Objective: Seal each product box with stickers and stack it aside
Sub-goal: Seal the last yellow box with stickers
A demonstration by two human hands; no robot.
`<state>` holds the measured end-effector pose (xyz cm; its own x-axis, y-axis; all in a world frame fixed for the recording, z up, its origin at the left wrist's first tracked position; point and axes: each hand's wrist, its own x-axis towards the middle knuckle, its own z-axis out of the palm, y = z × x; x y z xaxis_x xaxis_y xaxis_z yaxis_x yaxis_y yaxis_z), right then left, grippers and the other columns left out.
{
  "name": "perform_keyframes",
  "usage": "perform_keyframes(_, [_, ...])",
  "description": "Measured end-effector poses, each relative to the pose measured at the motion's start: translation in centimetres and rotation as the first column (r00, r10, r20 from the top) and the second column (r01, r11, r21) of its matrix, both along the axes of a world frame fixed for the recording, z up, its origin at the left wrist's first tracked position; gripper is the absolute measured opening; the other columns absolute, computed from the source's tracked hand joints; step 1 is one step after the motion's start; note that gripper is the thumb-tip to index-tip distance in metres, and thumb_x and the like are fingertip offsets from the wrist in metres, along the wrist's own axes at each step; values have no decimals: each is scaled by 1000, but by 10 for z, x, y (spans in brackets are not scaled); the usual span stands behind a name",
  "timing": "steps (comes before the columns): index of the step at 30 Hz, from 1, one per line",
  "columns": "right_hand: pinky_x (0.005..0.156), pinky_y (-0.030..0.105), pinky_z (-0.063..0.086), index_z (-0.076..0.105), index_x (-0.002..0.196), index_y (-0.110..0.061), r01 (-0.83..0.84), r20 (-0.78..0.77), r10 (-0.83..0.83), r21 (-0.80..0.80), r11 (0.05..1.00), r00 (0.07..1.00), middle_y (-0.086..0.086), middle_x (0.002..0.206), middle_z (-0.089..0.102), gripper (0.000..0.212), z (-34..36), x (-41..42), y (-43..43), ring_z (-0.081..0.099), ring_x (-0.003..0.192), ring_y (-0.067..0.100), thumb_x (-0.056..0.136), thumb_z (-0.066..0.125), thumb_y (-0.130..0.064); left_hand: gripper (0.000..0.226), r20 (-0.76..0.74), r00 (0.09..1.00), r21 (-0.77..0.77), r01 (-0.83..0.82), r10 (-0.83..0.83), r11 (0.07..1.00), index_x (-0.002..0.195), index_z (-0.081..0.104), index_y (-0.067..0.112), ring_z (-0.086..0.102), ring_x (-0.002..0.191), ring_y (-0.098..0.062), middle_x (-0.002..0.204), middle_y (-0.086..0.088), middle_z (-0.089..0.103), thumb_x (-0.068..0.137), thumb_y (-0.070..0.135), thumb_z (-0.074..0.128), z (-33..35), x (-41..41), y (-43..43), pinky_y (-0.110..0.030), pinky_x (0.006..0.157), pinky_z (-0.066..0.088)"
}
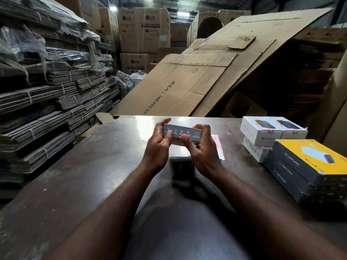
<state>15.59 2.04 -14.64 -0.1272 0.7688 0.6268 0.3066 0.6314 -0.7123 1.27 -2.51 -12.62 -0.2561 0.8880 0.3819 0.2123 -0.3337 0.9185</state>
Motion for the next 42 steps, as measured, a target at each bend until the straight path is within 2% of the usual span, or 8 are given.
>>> perform_keyframes(8, [94,52,50,44,104,-34,-114,-220,69,-199,973,973,10,109,60,23,5,-8,1,61,102,27,84,54,-42,50,-66,998,36,-17,20,999,139,48,25,63,91,-5,103,8,62,91,38,57,-1,5,-3,-33,94,53])
perform_keyframes(16, [95,57,47,44,95,-52,-136,-186,104,-172,976,977,11,112,59,19,-1,-9,2,60,107,31,84,43,-66,53,-151,985,74,-75,85,994,138,45,18,60,87,17,110,20,56,92,15,72,-4,3,-2,-5,77,46])
perform_keyframes(19, [93,53,51,42,98,-53,-127,-150,102,-163,978,983,9,110,60,27,0,-8,0,62,104,26,79,56,-65,48,-117,991,49,-51,57,998,140,44,18,63,89,10,111,9,58,97,12,64,-3,3,-2,-6,79,48])
perform_keyframes(24, [91,50,53,42,103,-41,-118,-121,99,-160,980,988,8,109,61,39,2,-6,-1,64,101,24,75,66,-52,39,6,999,26,-41,41,999,132,53,30,59,99,-13,112,1,58,93,30,50,-3,3,-1,-37,96,51])
perform_keyframes(31, [95,60,47,46,97,-52,-145,-144,123,-157,977,982,14,112,59,19,0,-4,-2,59,108,36,78,49,-53,54,-118,991,83,-49,59,995,141,44,16,59,95,18,120,13,55,94,17,70,-6,4,-1,-5,81,46])
perform_keyframes(36, [92,52,50,43,109,-40,-153,-59,147,-124,980,987,10,113,57,36,-3,-1,-3,60,106,29,78,61,-45,62,-170,980,84,-90,103,992,147,41,12,55,102,19,132,8,50,93,13,71,-6,1,1,2,81,40])
perform_keyframes(38, [85,46,54,41,116,-29,-132,19,133,-53,990,991,6,114,56,48,-6,0,-2,61,102,25,77,69,-34,57,-146,984,62,-91,99,994,149,43,14,56,112,3,137,7,51,97,17,66,-2,-2,1,-2,90,42])
perform_keyframes(42, [78,47,55,42,116,-26,-60,2,60,42,997,998,1,109,58,50,-7,3,4,63,96,22,80,75,-26,49,-44,993,52,-108,110,993,138,59,23,61,121,-17,129,5,65,93,42,50,2,-6,0,-46,106,51])
